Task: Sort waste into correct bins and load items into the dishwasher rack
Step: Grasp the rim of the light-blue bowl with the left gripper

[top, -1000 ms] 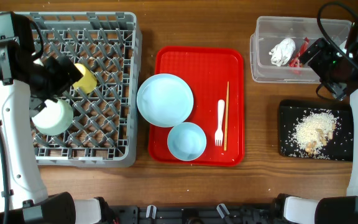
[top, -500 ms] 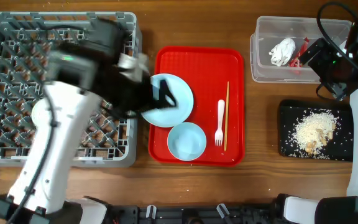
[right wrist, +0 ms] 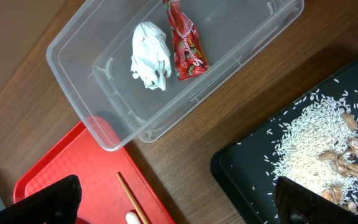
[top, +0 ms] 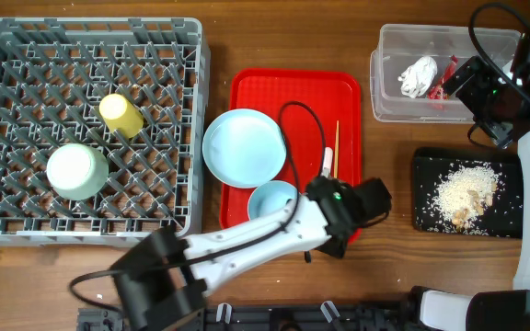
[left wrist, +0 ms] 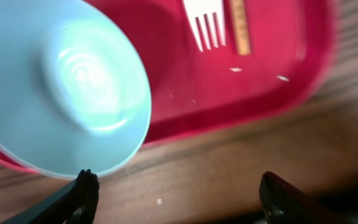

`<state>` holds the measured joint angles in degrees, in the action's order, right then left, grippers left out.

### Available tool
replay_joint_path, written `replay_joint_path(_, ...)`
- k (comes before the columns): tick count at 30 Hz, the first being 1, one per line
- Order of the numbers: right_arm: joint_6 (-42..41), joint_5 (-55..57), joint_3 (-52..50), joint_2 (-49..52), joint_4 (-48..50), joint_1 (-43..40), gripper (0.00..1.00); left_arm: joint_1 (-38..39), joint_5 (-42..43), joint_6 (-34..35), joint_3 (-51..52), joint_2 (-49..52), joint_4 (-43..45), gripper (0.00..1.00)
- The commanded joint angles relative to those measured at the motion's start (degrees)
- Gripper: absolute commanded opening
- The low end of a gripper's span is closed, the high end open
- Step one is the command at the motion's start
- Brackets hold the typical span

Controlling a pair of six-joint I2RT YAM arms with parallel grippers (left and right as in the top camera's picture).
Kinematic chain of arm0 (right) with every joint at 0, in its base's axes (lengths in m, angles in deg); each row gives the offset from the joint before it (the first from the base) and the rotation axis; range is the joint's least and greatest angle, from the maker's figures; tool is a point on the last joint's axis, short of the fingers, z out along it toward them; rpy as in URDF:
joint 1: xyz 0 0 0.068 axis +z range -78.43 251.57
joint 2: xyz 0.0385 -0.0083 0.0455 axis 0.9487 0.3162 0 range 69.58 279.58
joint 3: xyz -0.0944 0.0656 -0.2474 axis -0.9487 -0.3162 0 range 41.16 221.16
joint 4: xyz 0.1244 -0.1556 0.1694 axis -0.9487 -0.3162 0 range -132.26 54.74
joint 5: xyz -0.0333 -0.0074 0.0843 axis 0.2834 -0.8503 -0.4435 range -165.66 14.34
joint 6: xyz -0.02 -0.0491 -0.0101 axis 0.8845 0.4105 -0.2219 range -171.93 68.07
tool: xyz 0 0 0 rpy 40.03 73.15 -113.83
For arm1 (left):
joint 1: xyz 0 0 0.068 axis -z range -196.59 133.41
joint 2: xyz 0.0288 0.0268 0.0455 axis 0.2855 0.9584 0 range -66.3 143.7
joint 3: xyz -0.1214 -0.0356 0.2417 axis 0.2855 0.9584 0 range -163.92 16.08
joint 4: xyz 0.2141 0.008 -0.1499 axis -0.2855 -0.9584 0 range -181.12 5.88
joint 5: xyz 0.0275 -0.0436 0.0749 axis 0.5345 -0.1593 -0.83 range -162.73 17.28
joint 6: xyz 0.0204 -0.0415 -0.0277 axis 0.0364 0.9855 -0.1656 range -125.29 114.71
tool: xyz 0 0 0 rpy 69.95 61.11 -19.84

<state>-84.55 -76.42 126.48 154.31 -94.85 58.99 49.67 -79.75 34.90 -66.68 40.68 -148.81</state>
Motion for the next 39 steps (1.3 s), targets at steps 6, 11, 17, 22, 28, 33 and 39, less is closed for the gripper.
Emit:
replay_joint_path(6,1.11,1.18,0.39,-0.68,0.00,-0.02,1.00,0.85,-10.62,0.76,0.37,8.33,3.08,0.63)
replay_joint_path(11,1.09,1.18,0.39,-0.68,0.00,-0.02,1.00,0.55,-14.32,0.76,0.39,8.61,5.88,0.52)
replay_joint_path(17,1.11,1.18,0.39,-0.68,0.00,-0.04,1.00,0.37,-14.27,0.76,2.34,10.88,6.19,0.49)
replay_joint_path(22,1.09,1.18,0.39,-0.68,0.00,-0.04,1.00,0.37,-14.27,0.74,2.78,10.93,6.21,0.45)
replay_joint_path(28,1.11,1.18,0.39,-0.68,0.00,-0.02,1.00,0.37,-15.82,-1.40,3.56,10.93,4.94,0.36)
replay_joint_path(33,1.09,1.18,0.39,-0.68,0.00,-0.02,1.00,0.37,-15.78,-1.36,5.97,10.95,5.79,0.27)
replay_joint_path(39,1.11,1.18,0.39,-0.68,0.00,-0.04,1.00,0.39,-15.78,-1.38,5.99,10.91,6.25,0.04)
